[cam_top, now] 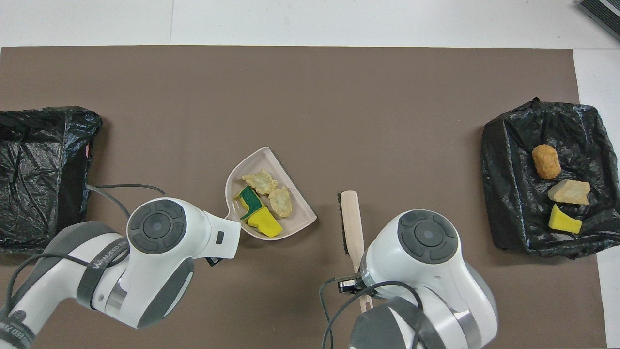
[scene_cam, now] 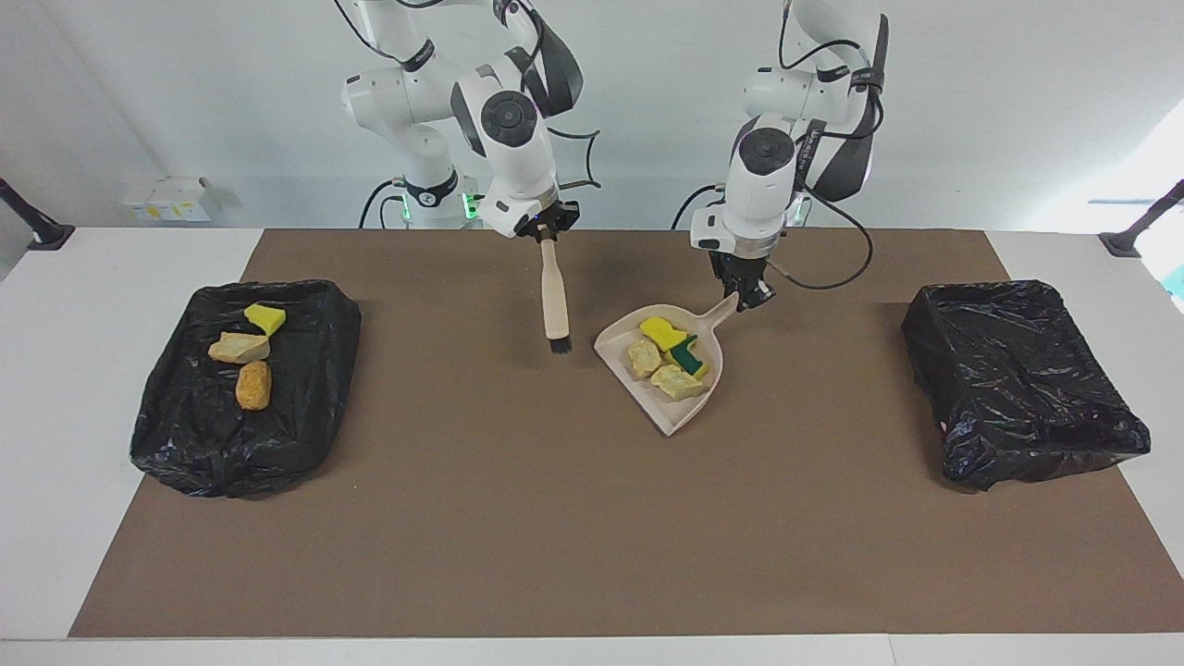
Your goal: Sweep and dump trash in bin
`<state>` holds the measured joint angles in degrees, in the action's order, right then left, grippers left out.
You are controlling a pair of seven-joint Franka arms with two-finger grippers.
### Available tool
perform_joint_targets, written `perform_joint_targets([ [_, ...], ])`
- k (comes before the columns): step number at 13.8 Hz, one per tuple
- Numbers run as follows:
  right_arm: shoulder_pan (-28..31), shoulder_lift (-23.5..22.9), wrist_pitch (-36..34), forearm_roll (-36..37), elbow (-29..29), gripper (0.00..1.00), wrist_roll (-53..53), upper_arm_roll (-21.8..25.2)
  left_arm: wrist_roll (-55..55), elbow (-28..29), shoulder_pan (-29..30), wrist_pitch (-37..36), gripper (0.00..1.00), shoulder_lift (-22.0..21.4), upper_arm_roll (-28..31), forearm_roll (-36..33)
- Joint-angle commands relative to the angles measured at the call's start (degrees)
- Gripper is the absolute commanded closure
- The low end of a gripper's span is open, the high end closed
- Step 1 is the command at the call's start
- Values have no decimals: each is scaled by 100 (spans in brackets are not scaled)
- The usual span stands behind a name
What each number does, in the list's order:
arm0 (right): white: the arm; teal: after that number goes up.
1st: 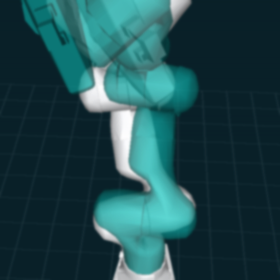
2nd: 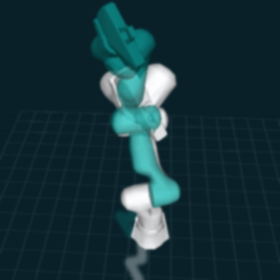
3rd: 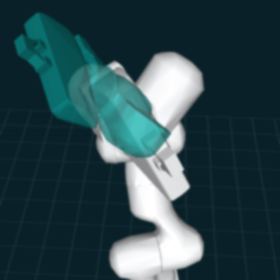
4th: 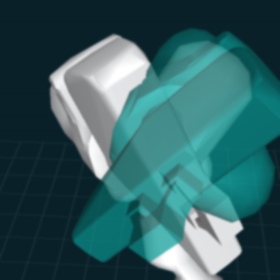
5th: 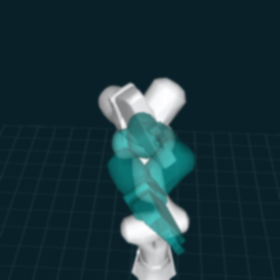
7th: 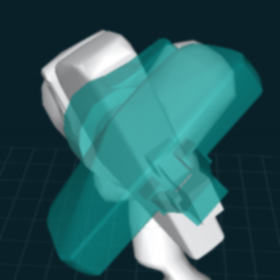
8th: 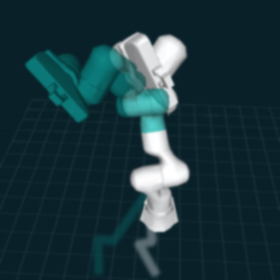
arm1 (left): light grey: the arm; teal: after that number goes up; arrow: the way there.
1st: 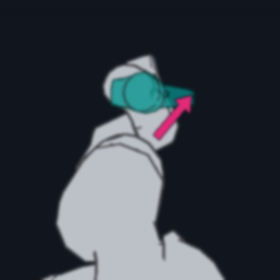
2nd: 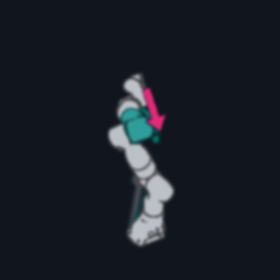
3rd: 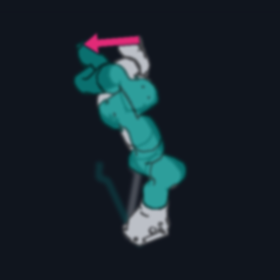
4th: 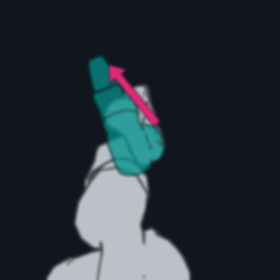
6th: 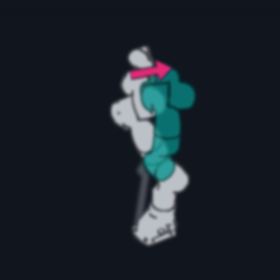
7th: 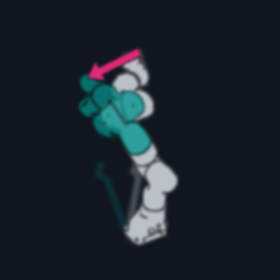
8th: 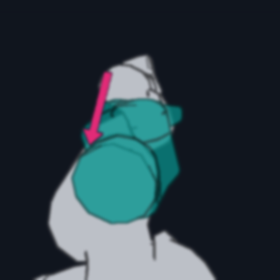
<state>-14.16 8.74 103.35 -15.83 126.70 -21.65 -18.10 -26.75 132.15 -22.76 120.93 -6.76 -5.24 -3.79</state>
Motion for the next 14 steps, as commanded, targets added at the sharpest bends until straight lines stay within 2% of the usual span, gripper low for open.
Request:
perform_joint_targets([
  [1,-373,93,412,168,135,100,-531,-80,144,-294,437,-87,100,-263,-21,-25],
  [3,-761,-109,992,195,259,100,-1146,-80,144,-557,570,-419,100,-360,-12,-25],
  [7,-1421,-338,1564,204,487,100,-1657,-80,73,-1155,1123,-701,100,-378,-4,-25],
  [9,-1711,-662,1749,308,496,100,-1842,-71,47,-1463,1387,-974,100,-378,5,-25],
  [11,-1782,-970,1917,353,479,100,-2010,-80,-57,-1613,1624,-1106,100,-387,31,44],
  [13,-1879,-1076,1935,353,461,100,-2010,-71,-566,-1814,1993,-1290,100,-387,31,159],
  [14,-1888,-1077,1857,370,417,65,-2019,-71,-751,-2016,2221,-1579,100,-378,40,176],
])
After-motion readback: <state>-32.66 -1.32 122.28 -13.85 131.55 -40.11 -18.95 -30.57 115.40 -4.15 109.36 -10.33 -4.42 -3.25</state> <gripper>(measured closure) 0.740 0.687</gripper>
